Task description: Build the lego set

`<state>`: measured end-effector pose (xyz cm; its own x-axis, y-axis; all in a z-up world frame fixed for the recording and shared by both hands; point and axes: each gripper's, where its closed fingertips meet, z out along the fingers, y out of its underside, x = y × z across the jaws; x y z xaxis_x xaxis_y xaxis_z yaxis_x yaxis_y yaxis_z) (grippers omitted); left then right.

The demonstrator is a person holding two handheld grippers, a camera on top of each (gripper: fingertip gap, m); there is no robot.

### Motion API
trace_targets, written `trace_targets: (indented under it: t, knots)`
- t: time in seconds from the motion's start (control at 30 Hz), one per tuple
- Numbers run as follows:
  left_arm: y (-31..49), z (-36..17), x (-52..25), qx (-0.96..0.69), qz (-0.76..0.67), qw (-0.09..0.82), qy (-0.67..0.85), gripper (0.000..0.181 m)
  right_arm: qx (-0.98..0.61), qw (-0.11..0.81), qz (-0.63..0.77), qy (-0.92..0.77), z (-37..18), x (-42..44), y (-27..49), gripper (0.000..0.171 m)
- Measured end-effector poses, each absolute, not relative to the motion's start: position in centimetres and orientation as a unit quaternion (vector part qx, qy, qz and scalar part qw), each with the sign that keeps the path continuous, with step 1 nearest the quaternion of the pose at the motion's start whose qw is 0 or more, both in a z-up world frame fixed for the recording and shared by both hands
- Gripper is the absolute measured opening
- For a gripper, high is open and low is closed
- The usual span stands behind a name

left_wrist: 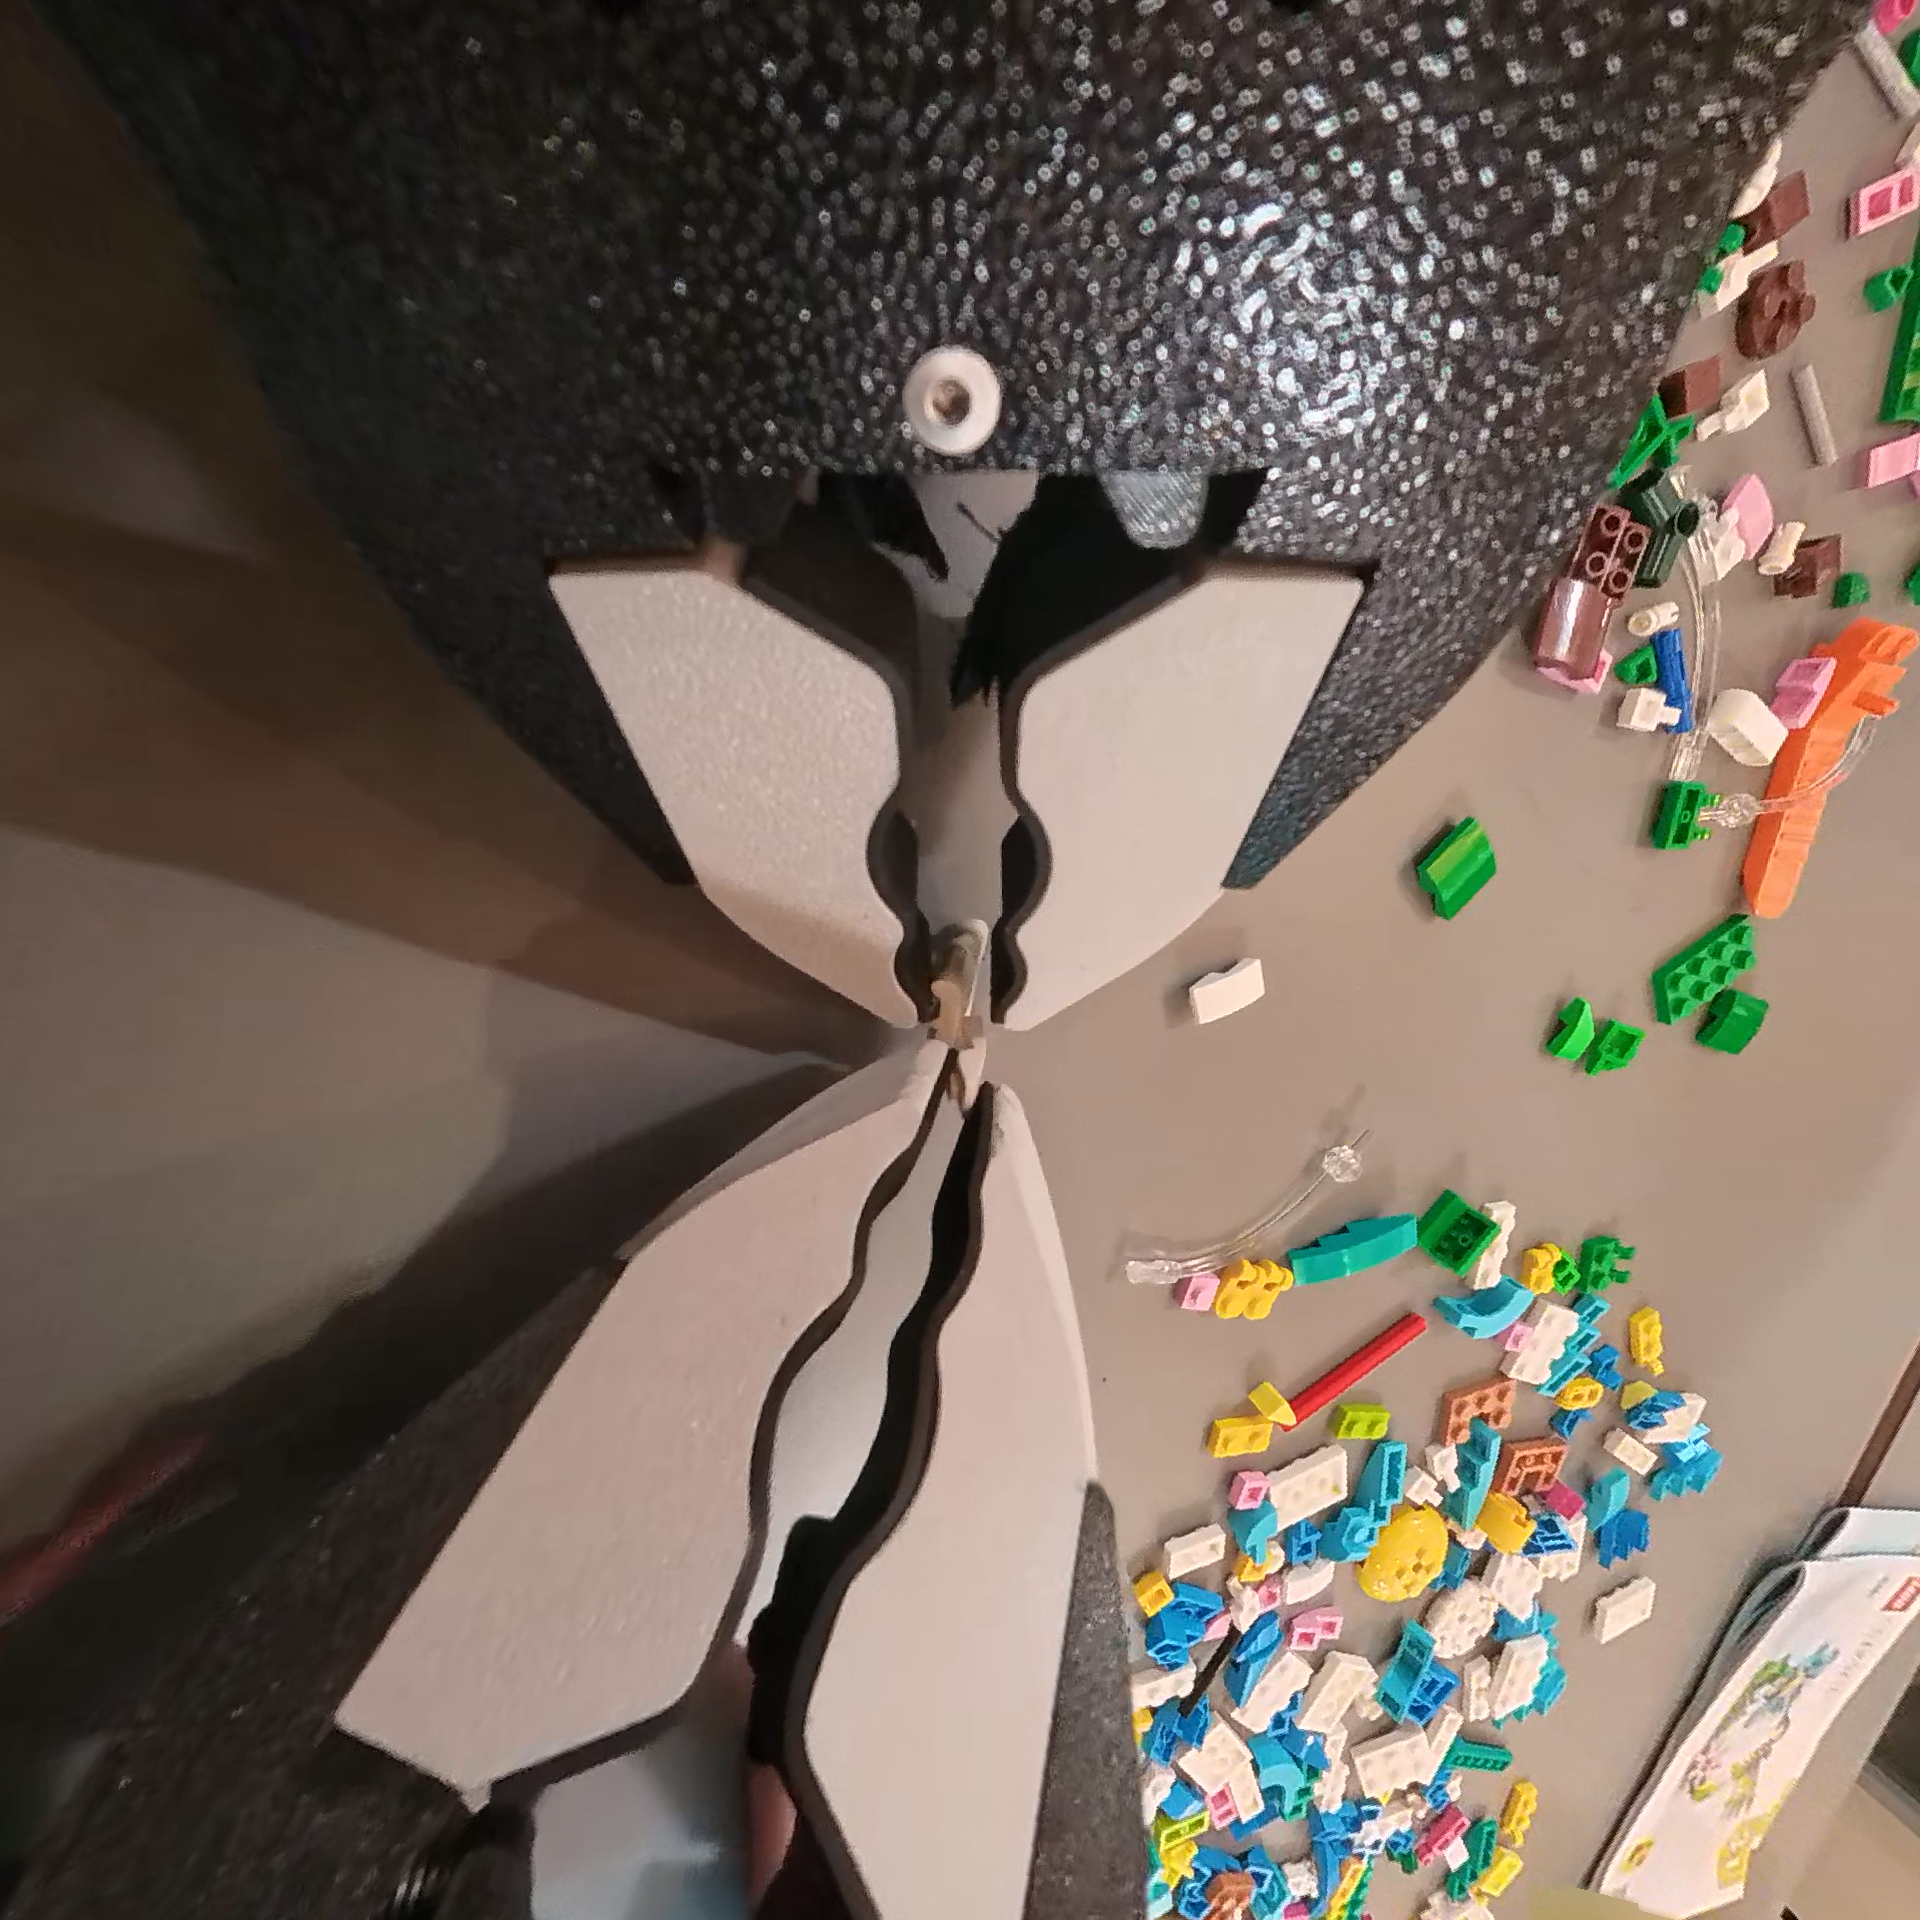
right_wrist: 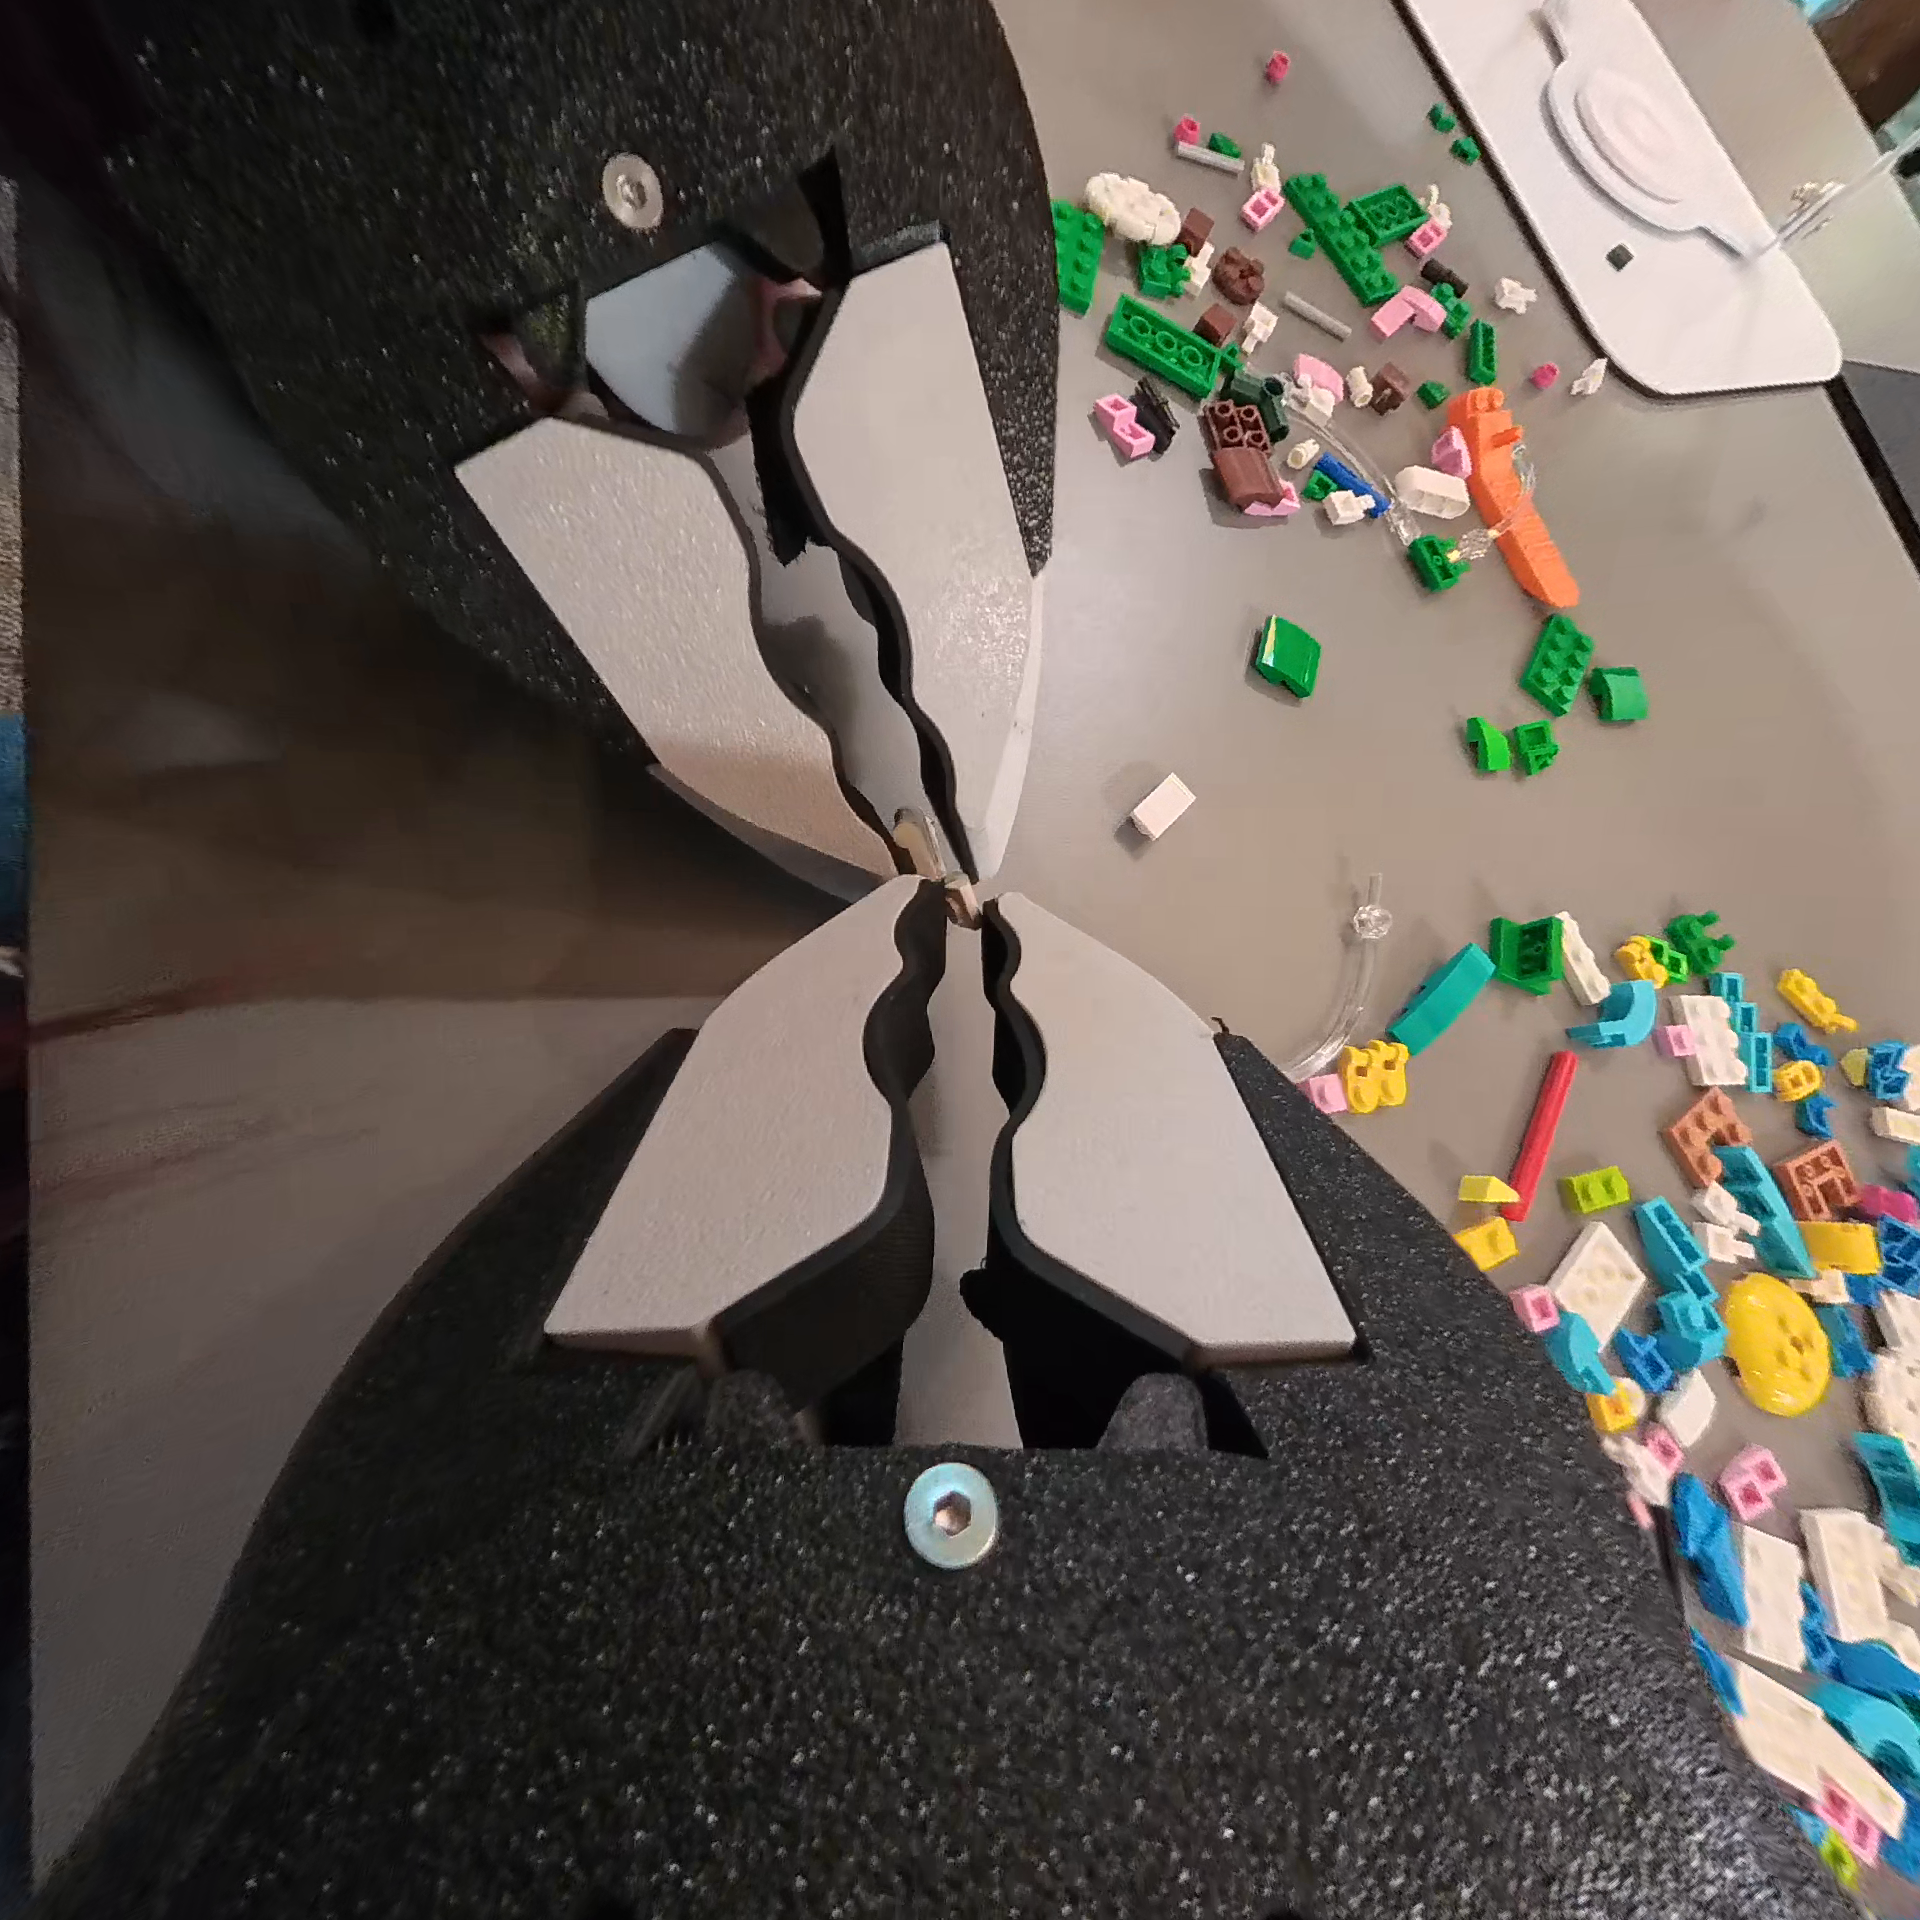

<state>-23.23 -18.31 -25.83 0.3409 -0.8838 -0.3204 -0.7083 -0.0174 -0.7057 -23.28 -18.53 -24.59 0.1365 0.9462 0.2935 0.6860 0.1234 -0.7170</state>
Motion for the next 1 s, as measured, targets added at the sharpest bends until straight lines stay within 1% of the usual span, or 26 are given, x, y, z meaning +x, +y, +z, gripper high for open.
trace_targets:
  t: [0.37,0.7,1.0]
  knots:
    - [-18.43,-25.81,-22.8,-0.696,-0.107,0.416,0.575,0.008,-0.642,0.401,0.159,-0.634,-24.95,-22.86,-18.72,0.006]
    - [-18.4,-25.73,-22.53,-0.692,-0.108,0.421,0.576,0.009,-0.637,0.383,0.153,-0.651,-25.15,-22.54,-18.86,0.005]
    - [-18.53,-25.71,-22.37,-0.68,-0.098,0.425,0.589,0.009,-0.624,0.366,0.094,-0.683,-25.3,-22.31,-18.91,0.005]
